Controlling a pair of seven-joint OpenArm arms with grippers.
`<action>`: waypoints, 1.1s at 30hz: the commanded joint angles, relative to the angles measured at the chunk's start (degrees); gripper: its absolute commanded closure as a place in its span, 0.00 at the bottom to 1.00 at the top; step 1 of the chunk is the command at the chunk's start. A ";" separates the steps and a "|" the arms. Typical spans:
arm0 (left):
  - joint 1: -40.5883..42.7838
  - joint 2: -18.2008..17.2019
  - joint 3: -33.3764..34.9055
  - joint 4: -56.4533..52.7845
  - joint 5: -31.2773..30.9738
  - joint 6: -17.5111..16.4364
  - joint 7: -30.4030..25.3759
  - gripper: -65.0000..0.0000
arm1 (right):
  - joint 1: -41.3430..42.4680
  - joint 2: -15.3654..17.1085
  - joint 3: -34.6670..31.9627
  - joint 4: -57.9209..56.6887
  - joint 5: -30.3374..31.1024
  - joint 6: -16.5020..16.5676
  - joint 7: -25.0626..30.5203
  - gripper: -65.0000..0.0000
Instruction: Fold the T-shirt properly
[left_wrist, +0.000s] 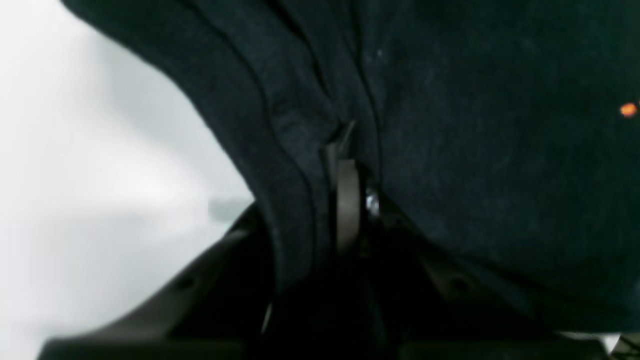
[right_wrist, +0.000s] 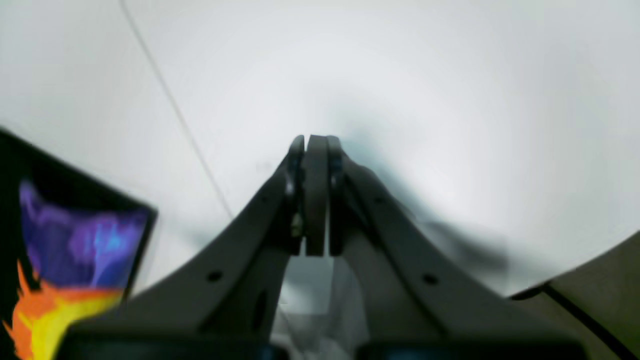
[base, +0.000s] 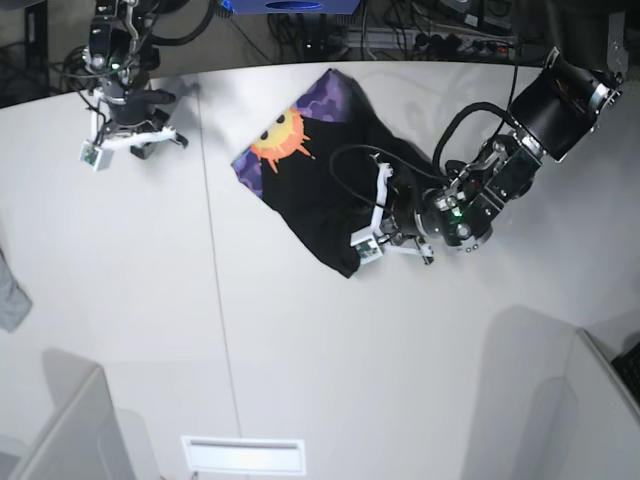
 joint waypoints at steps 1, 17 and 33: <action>-0.43 -0.12 2.11 -0.24 1.51 -0.08 2.81 1.00 | -0.15 0.03 0.43 0.95 -0.02 -0.03 1.32 1.00; -12.82 -0.04 23.92 2.40 10.57 -0.16 -3.78 1.00 | -1.12 -1.38 4.30 0.86 -0.02 -0.03 1.32 1.00; -12.65 5.15 23.92 1.61 25.16 -8.16 -9.14 1.00 | -1.47 -1.38 4.30 0.77 -0.02 -0.03 1.32 1.00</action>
